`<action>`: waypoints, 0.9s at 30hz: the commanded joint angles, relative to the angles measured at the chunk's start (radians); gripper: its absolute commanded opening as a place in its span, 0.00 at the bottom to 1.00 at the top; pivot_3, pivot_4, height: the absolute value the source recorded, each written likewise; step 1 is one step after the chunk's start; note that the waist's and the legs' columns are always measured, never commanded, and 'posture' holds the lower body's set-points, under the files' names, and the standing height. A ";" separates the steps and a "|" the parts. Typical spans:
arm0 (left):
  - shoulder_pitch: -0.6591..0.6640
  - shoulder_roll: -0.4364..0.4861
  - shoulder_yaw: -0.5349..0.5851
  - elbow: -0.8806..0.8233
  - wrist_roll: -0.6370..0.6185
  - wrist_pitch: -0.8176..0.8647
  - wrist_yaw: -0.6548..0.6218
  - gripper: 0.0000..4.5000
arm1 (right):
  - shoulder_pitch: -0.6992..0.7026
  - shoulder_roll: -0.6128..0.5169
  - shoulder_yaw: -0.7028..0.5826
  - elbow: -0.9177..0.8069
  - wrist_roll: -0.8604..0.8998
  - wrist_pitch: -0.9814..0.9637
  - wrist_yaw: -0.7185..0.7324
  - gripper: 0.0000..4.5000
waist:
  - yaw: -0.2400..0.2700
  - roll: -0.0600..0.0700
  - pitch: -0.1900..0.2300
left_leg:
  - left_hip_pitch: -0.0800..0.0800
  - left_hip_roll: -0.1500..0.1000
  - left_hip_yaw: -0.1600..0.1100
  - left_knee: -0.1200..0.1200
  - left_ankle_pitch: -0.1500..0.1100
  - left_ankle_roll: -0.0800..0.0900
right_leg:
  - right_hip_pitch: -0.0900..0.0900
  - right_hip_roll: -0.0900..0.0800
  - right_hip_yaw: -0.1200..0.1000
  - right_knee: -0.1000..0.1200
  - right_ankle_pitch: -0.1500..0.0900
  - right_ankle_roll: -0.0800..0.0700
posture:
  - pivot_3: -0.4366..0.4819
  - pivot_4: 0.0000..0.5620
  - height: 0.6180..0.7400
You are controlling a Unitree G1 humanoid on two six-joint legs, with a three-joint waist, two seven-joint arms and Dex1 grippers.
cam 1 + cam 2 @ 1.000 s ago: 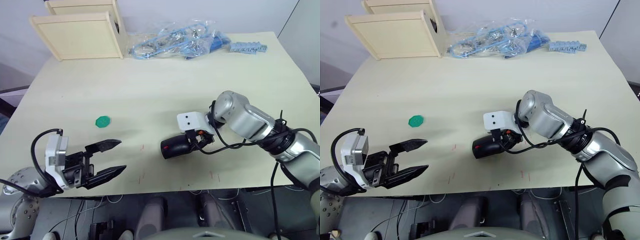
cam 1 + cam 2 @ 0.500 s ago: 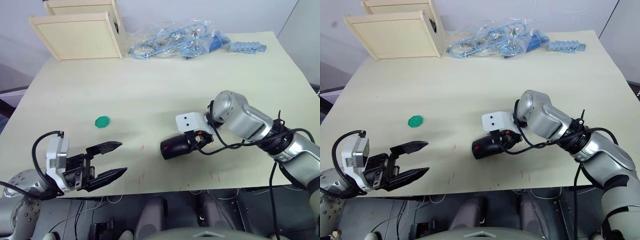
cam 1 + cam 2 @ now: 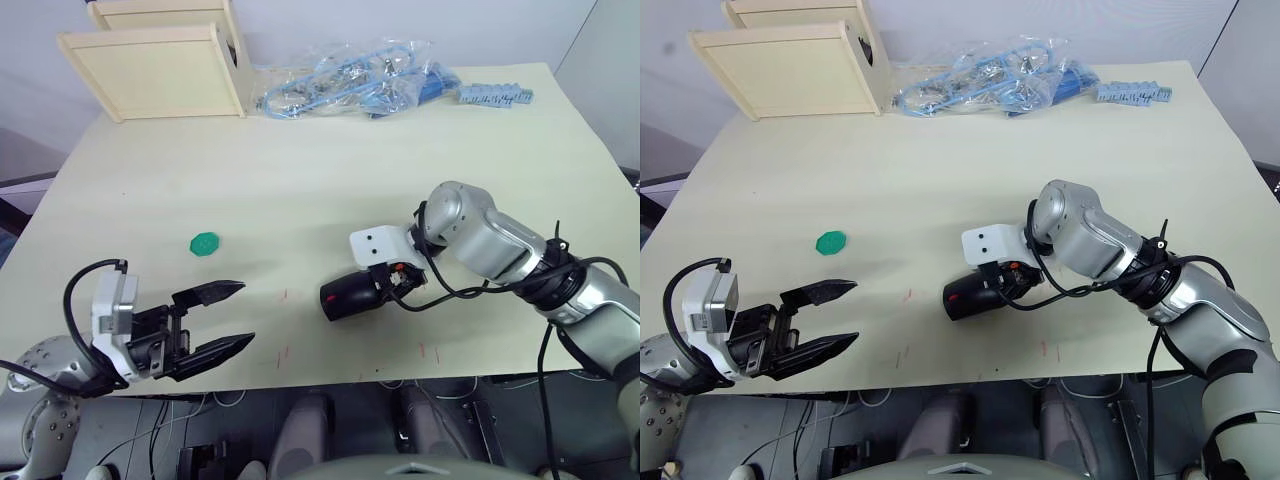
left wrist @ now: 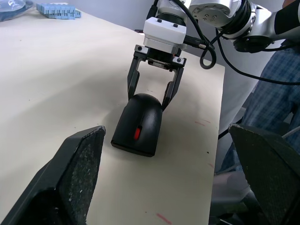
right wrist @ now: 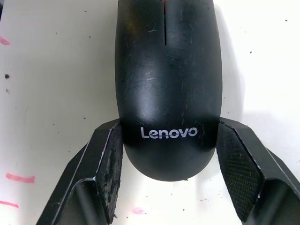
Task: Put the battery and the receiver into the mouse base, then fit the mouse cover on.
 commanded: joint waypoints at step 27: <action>0.004 -0.007 0.004 -0.012 0.015 -0.021 -0.005 1.00 | -0.003 0.038 0.007 0.040 -0.047 -0.038 0.044 0.61 | -0.002 0.000 0.000 | 0.001 0.000 0.000 0.000 0.000 0.000 | 0.001 0.000 0.000 0.001 0.001 -0.001 | 0.48 0.27 1.00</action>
